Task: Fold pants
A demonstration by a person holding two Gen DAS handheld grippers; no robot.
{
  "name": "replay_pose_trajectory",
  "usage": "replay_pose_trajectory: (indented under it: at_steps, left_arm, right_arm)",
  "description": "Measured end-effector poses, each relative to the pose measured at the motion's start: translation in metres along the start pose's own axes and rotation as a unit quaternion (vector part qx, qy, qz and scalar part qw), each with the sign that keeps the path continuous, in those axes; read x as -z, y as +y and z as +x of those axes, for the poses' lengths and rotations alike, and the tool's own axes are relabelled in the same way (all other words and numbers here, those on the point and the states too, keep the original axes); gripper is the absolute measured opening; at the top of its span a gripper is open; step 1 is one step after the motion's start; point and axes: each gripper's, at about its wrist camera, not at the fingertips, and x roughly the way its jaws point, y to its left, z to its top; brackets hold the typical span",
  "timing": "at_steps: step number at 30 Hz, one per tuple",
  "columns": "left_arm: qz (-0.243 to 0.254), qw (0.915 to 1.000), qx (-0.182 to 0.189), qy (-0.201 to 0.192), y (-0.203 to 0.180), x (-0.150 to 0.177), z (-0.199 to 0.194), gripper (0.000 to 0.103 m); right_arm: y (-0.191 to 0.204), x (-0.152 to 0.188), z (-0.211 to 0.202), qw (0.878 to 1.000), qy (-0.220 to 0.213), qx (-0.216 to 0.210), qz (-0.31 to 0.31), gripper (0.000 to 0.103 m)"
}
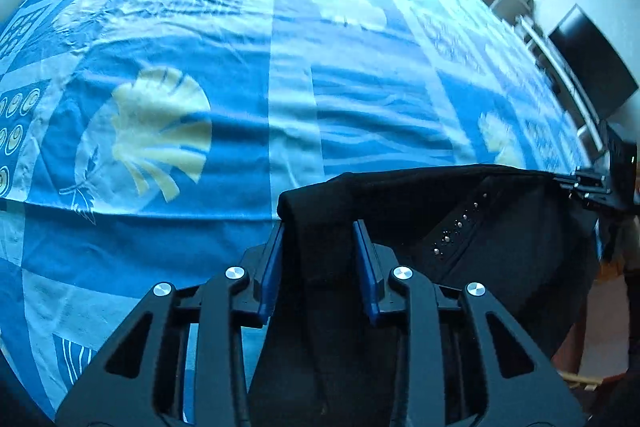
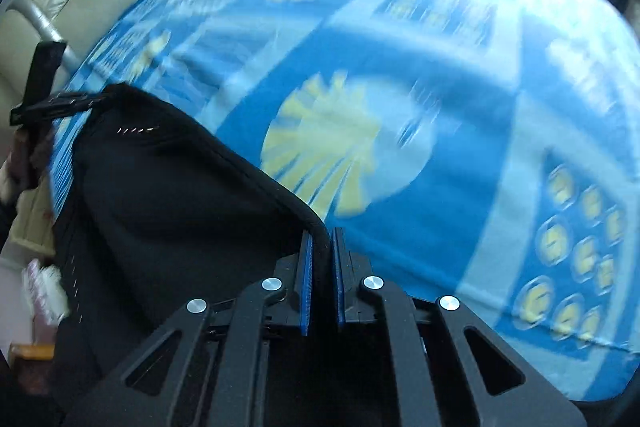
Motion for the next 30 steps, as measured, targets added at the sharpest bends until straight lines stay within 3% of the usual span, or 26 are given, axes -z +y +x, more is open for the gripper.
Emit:
replay_pose_trajectory:
  at_steps: [1,4,10,19,23,30]
  left_arm:
    - [-0.014,0.9998,0.0,-0.014,0.003,-0.004,-0.007,0.005]
    - [-0.063,0.9961,0.048,-0.039,0.014,-0.004,-0.027,0.005]
    - [-0.04,0.9975,0.038,-0.044,-0.003,0.024,-0.038,0.004]
    - [-0.078,0.9888,0.084,-0.095,-0.005,0.076,-0.104,0.004]
    - [-0.086,0.9883,0.086,-0.092,-0.006,0.116,-0.122,0.004]
    - [-0.099,0.9897,0.082,-0.064,-0.001,0.194,-0.117,0.005]
  right_arm:
    - [0.001,-0.001,-0.006,1.0,-0.013,0.016,-0.001,0.009]
    - [0.018,-0.001,-0.023,0.997,-0.046,0.054,-0.025,0.009]
    - [0.051,0.036,-0.052,0.991,-0.09,0.077,-0.055,0.009]
    - [0.092,0.102,-0.094,0.984,-0.136,0.086,-0.071,0.009]
    - [0.11,0.139,-0.098,0.984,-0.129,0.088,-0.085,0.009]
    - [0.137,0.202,-0.072,0.985,-0.084,0.103,-0.113,0.009]
